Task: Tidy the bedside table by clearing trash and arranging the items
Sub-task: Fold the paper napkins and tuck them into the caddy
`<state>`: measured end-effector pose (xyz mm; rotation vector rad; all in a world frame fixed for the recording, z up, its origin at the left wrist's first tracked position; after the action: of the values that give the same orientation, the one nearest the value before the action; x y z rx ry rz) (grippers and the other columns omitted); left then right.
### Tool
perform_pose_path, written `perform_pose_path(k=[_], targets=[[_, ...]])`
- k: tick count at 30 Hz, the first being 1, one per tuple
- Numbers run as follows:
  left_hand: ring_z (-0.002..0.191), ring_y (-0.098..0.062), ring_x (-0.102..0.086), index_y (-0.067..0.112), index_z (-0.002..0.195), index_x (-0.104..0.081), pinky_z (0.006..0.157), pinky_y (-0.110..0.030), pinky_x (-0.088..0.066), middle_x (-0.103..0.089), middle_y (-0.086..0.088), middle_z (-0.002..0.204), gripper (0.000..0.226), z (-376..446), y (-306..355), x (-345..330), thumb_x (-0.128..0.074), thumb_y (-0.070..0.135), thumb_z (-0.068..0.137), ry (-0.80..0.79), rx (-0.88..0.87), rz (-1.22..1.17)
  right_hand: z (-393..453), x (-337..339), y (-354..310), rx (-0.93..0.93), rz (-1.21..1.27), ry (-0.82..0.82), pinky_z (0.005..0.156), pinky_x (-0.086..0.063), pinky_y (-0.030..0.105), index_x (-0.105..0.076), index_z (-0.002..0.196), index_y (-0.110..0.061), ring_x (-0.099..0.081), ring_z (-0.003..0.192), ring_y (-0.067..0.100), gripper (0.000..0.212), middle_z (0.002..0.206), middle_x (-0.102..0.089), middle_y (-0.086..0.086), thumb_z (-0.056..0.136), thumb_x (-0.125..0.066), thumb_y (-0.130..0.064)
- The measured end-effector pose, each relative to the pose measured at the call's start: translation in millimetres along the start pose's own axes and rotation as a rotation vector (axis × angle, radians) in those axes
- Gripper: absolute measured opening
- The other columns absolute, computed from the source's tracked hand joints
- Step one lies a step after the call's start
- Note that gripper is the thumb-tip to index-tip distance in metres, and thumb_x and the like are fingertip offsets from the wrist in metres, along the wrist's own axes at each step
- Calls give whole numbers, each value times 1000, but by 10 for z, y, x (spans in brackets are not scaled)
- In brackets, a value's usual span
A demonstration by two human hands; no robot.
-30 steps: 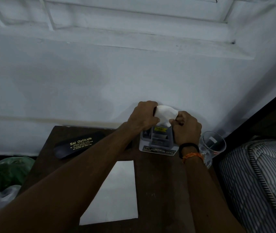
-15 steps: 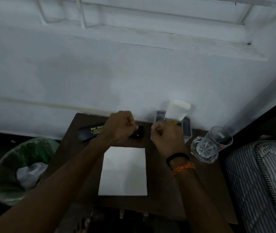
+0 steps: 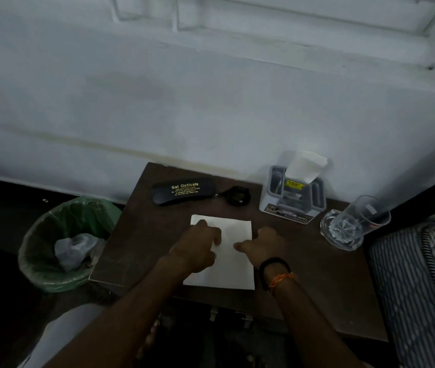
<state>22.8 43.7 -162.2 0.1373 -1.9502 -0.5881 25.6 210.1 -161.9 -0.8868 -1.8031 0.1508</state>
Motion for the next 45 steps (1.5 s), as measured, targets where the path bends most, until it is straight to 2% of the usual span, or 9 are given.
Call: perform_pose_path(k=[3,8,16,21,25,28,32,37,45], targets=[[111,-24,-48,21,114,-54,88,-34,-48,-45,-6,119,36,15,-36,-36,-71,18,82,23,-7,-10,33,-81,27,-63,109,1,85,-51,34,-60,114,-4,-59,108,29,60,118,-62,13,66,-86,-30],[110,-24,-47,20,111,-52,79,-28,-42,-44,-6,119,36,43,-70,-51,-71,16,81,23,-16,-46,94,-131,34,-74,183,-33,71,-49,31,-59,71,-13,-65,92,29,32,98,-70,13,63,-88,-25],[109,-22,-46,18,110,-51,76,-26,-40,-43,-5,118,37,81,-96,-55,-73,14,80,-10,-2,-80,-28,-167,153,-177,570,-32,94,-50,48,-53,123,-8,-59,108,29,72,114,-58,4,61,-88,-15],[97,-13,-48,18,105,-59,72,-22,-38,-50,-1,114,31,143,-145,-22,-74,15,78,5,-4,-121,3,-238,53,-88,556,-300,80,-57,43,-72,99,-9,-69,89,27,29,103,-74,12,72,-80,-5],[95,-18,-61,14,99,-63,74,-27,-48,-63,-1,103,24,206,-214,238,-74,24,81,253,-6,-239,84,-190,-23,-36,652,-360,72,-55,37,-69,108,-8,-68,91,23,32,106,-72,11,77,-73,0],[103,-18,-56,21,114,-50,85,-38,-53,-57,0,114,57,185,-379,469,-76,48,72,507,144,-510,159,-59,-67,48,829,-357,90,-54,49,-68,113,-11,-68,101,28,36,111,-72,10,80,-69,2],[100,-16,-68,15,124,-52,86,-41,-57,-68,0,116,94,233,-401,466,-91,56,49,280,252,-1055,144,155,-159,183,1010,-356,87,-56,47,-66,117,-8,-69,102,30,37,113,-72,11,82,-66,3],[99,-29,-71,9,113,-69,84,-43,-57,-74,-9,108,39,170,-130,551,-80,18,76,94,79,-1277,104,241,-239,239,1083,-362,81,-59,41,-65,115,-7,-70,100,30,40,112,-72,11,76,-68,1],[91,-25,-72,10,112,-69,70,-33,-57,-75,-10,104,28,123,135,494,-62,2,86,-5,90,-1325,69,287,-232,262,1145,-390,76,-59,42,-63,120,-5,-68,103,35,52,115,-69,17,69,-73,-3]])
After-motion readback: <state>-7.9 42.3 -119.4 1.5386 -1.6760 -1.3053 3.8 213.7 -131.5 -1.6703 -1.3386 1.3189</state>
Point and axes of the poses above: each hand's wrist, its own z-axis towards the middle knuckle, its own x-axis out of the back of the hand, y = z × x, the point moved 6 cm from there along z, towards the middle knuckle
